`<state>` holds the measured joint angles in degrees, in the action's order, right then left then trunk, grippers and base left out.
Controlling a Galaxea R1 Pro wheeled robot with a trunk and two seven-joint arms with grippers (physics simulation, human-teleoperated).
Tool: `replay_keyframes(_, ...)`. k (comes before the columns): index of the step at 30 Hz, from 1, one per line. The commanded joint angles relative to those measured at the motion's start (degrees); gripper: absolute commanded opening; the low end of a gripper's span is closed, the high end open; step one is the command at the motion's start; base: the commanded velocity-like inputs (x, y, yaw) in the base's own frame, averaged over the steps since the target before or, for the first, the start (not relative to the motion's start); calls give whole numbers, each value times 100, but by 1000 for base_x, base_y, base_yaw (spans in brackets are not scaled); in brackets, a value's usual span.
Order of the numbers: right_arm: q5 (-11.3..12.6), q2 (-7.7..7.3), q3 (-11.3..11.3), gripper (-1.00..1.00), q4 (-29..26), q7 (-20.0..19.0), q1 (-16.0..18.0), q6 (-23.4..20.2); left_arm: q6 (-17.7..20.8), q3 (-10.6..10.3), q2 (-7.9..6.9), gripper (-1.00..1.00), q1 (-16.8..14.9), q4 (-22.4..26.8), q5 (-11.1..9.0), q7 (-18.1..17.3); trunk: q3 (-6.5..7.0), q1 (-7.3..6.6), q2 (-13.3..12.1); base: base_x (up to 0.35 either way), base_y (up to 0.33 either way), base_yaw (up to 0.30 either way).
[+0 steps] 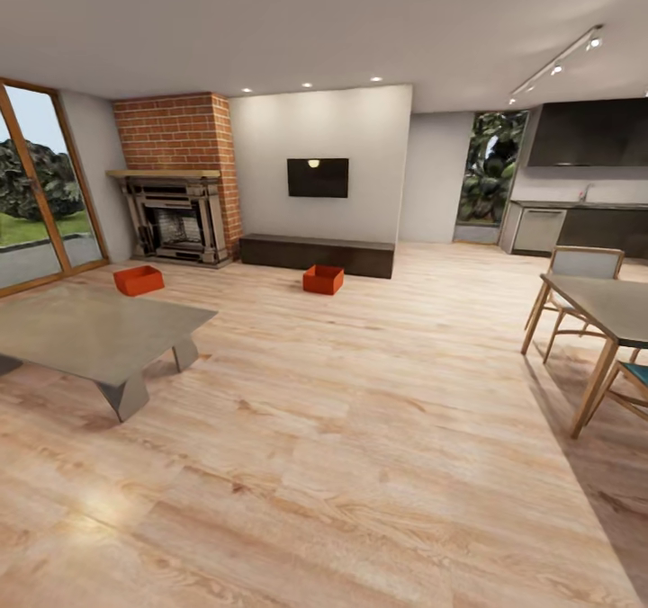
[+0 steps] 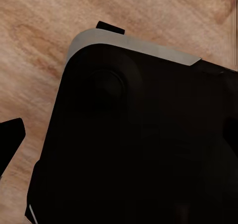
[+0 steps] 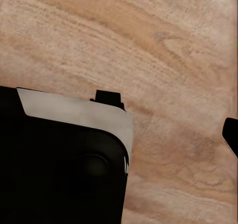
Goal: Move the two storage containers from the living room to the garage. In the garage, place one container on the floor and stack the other container on top of it (either order is fine).
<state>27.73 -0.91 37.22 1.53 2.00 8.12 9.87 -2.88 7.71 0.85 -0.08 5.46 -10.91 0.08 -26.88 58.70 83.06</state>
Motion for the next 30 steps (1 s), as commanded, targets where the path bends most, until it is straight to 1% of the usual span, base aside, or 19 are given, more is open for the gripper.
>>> replay_keyframes(1, 42, 3, 49, 100, 14, 2, 5, 26, -11, 38, 3, 100, -1, 4, -8, 1, -5, 3, 2, 325, 0, 0)
replay_keyframes(30, 48, 9, 49, 100, 14, -6, 5, 15, -11, 38, 3, 100, -1, 2, -8, 1, -5, 3, 2, 325, 0, 0)
